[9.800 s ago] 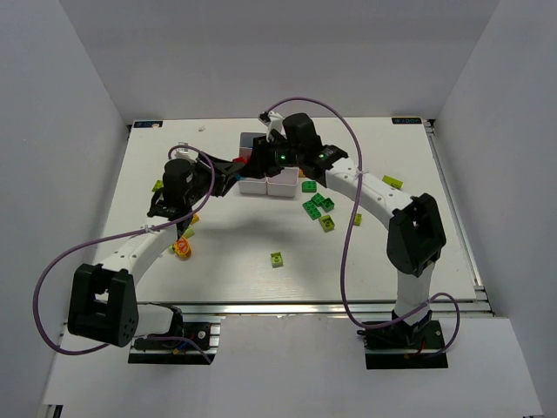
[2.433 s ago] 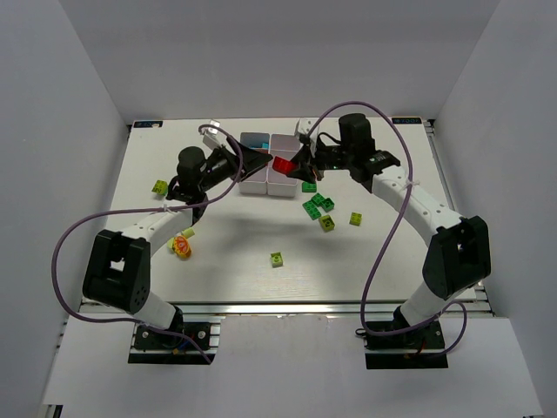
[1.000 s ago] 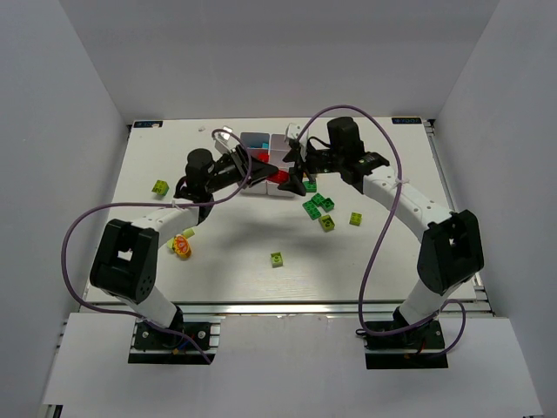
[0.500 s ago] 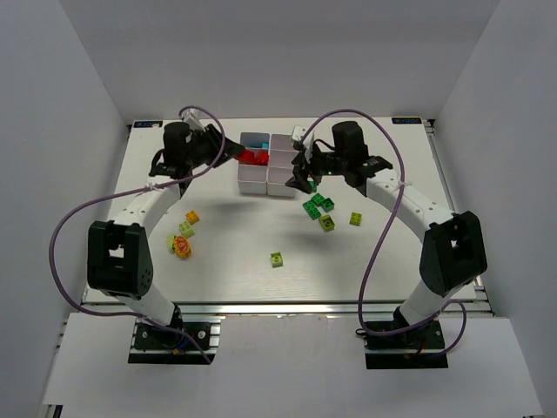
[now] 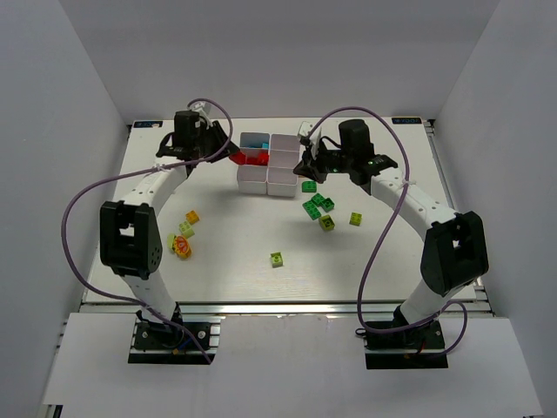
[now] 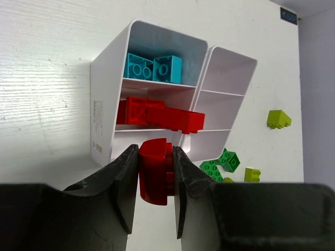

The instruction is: Sort the legos into containers by color

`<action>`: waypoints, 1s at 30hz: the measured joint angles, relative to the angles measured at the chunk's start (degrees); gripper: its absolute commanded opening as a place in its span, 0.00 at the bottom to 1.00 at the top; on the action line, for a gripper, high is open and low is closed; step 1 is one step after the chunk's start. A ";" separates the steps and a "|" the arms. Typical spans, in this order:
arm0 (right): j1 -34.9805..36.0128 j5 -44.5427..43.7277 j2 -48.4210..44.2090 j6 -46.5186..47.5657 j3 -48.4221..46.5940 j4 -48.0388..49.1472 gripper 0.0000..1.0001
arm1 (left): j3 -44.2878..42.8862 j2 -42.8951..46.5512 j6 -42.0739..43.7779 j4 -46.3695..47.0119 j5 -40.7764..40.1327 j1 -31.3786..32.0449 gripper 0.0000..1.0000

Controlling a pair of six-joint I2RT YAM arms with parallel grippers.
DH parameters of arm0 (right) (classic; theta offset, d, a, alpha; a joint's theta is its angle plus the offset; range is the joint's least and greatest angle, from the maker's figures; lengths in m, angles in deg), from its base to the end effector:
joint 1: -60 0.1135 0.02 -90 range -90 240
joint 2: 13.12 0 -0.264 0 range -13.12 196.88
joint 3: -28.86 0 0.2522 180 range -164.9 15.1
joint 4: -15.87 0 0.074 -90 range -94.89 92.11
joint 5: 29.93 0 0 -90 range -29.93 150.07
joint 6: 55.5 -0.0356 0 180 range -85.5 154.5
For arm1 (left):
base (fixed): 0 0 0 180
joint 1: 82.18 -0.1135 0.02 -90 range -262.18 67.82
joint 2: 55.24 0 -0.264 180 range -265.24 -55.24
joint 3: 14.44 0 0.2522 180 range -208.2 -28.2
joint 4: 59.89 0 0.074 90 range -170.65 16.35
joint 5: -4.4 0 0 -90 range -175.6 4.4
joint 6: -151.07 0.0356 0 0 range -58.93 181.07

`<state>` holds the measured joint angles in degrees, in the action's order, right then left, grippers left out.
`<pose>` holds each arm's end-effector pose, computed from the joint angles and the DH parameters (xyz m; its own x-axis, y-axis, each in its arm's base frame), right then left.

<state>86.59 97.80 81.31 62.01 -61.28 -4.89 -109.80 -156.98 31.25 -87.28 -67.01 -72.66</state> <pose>0.3340 0.1916 0.3146 0.0567 -0.3802 -0.9232 -0.9286 0.3197 -0.1887 0.4063 -0.0797 0.2841 -0.6835 -0.3633 -0.6331 0.0901 0.8187 -0.5671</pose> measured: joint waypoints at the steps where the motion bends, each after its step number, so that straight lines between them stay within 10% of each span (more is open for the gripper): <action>1: 0.00 0.00 0.00 -0.04 0.00 0.00 0.10 | -0.13 -0.42 0.26 -0.31 -0.17 0.11 0.12; 23: -0.72 0.17 -0.22 -0.37 0.44 0.50 0.14 | -7.41 -11.32 0.37 1.68 -2.10 3.10 0.19; 30: -0.98 0.22 -0.52 -0.46 0.44 0.81 0.14 | -8.28 -11.45 0.39 1.73 -2.93 3.48 0.41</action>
<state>85.60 98.02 80.79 61.55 -60.84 -4.09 -118.09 -168.43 31.64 -85.55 -69.94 -69.18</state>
